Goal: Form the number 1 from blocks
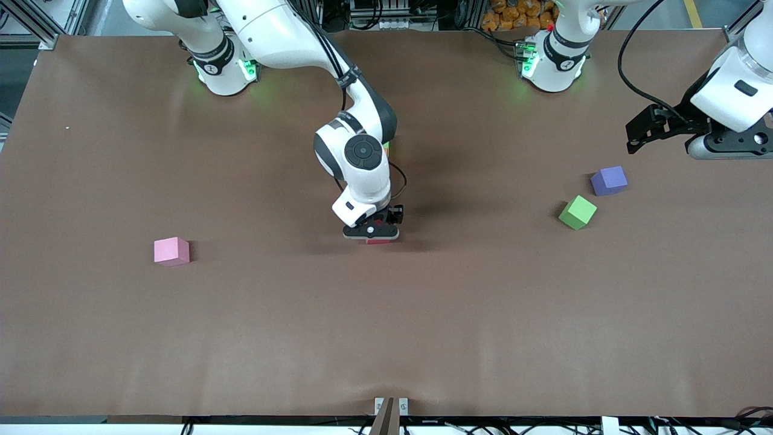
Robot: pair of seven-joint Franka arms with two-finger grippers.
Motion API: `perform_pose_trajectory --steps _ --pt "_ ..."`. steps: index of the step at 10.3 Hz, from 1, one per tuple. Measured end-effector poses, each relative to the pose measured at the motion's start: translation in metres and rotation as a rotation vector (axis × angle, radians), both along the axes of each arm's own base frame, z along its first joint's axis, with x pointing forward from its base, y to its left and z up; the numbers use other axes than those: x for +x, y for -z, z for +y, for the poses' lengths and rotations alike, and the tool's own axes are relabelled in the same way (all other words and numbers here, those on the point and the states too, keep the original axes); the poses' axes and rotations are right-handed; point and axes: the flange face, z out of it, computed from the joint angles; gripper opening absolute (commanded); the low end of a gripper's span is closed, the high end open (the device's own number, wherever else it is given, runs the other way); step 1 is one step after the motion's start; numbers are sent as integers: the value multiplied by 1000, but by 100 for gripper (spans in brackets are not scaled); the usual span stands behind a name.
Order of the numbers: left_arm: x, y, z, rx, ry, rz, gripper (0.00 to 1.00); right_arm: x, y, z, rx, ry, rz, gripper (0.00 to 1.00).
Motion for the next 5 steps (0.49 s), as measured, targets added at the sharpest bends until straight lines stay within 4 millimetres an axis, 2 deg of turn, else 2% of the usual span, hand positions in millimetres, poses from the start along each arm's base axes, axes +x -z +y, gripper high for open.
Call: perform_pose_trajectory --steps 3,5 --pt "0 1 0 0 0 1 100 0 -3 1 3 0 -3 100" --pt "0 1 0 0 0 1 100 2 -15 -2 14 5 -10 100"
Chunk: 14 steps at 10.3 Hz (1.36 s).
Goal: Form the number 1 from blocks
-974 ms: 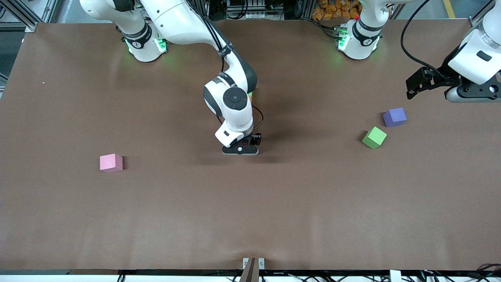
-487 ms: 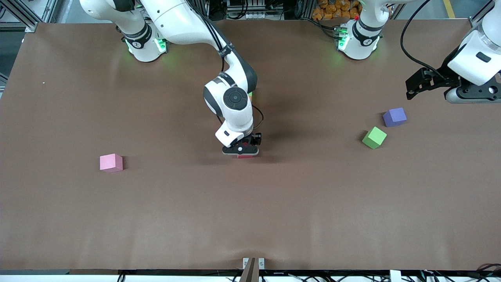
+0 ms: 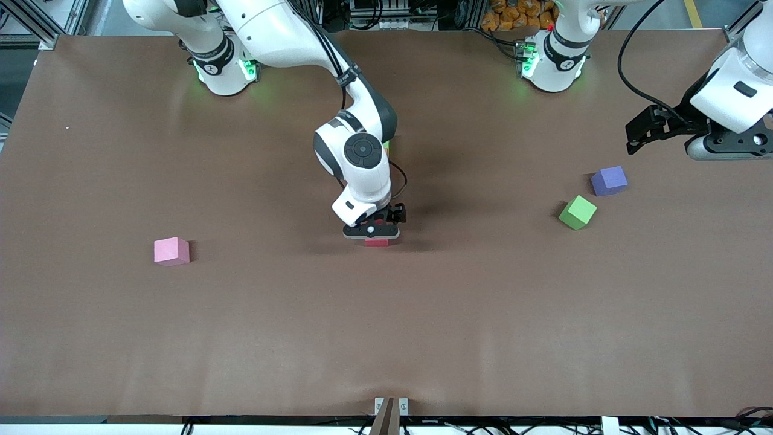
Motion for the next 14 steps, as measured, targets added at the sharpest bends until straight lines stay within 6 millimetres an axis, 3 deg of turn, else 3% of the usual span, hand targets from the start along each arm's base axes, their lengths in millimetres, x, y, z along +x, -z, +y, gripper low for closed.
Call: perform_pose_trajectory --steps 2,4,7,10,12,14 --pt "0 0 0 0 0 0 100 0 -39 -22 23 21 -8 100" --pt "1 1 0 0 -1 2 100 -3 -94 -65 16 16 -27 100" --pt "1 2 1 0 -2 3 100 -1 -170 -149 -65 -5 26 100" --pt "1 2 0 0 -1 4 100 -12 -271 -235 -98 12 39 100" --pt "2 2 0 0 0 4 100 -38 -329 -249 -124 28 22 100" --pt "2 3 0 0 -6 5 100 -50 -364 -252 -128 25 9 100"
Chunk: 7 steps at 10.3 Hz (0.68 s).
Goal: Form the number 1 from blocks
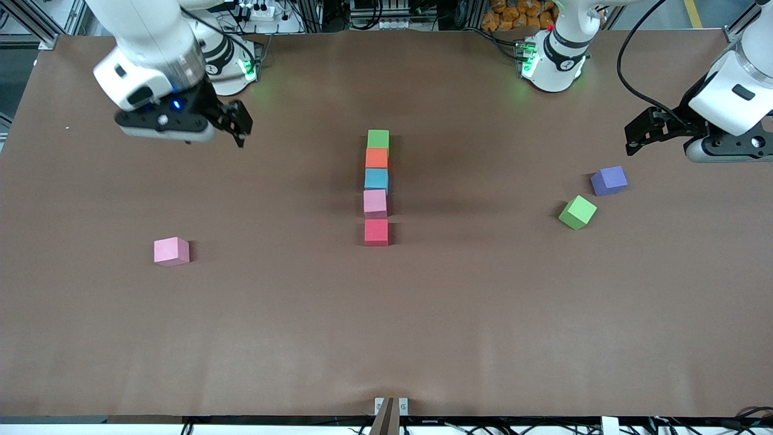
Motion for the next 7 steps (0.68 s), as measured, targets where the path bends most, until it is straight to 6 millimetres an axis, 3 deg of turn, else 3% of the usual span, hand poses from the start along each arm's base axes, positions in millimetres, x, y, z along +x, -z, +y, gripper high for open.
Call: perform_pose_trajectory --steps 2,7 --pt "0 0 0 0 -3 0 100 4 -13 -11 6 -7 -13 100" --pt "0 -2 1 -1 -5 -5 100 26 -43 -74 7 -124 -39 100"
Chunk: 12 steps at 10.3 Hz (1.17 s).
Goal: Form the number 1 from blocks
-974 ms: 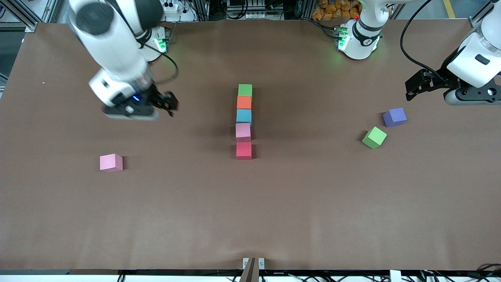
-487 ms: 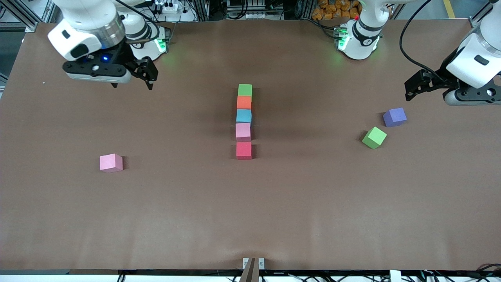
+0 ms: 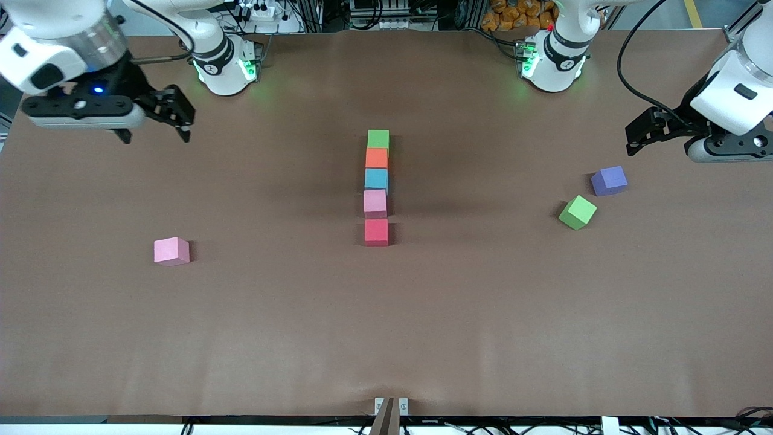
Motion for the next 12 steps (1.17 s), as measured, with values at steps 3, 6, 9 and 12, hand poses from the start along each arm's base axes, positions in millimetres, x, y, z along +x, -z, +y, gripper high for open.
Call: perform_pose_trajectory --steps 3,6,9,12 --pt "0 -4 3 -1 -6 -9 100 2 1 -2 -1 1 6 100" --pt "0 -5 5 -1 -10 -10 100 3 -1 -4 1 5 1 100" --pt "0 -5 5 -1 -10 -10 100 7 -8 -20 66 61 6 100" --pt "1 -5 8 -2 -14 -10 100 20 -13 -80 108 160 3 100"
